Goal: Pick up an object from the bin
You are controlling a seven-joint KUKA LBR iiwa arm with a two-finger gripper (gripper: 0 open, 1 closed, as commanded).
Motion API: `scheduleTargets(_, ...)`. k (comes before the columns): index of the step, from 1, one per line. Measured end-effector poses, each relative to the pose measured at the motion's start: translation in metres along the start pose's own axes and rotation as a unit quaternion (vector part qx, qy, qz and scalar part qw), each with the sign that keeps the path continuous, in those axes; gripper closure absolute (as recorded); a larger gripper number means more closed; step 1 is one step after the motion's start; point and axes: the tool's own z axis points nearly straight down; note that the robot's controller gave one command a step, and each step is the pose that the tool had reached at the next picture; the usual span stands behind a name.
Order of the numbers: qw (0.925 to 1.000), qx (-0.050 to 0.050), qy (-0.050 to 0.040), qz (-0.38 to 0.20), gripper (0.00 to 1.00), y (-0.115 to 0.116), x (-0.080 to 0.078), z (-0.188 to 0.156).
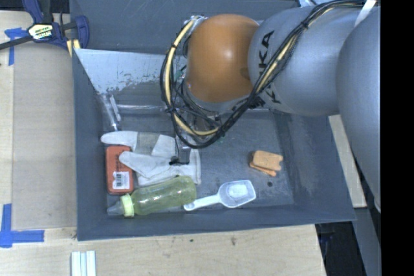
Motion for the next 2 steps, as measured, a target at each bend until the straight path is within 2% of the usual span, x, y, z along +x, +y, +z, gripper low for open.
scheduleTargets(1,0.9938,0.000,-0.0017,-0.112,0.00,-0.0233,-0.0372,0.0761)
scheduleTargets(2,0.9952,0.000,0.0011,-0.098,0.00,-0.0202,-0.0370,0.0806)
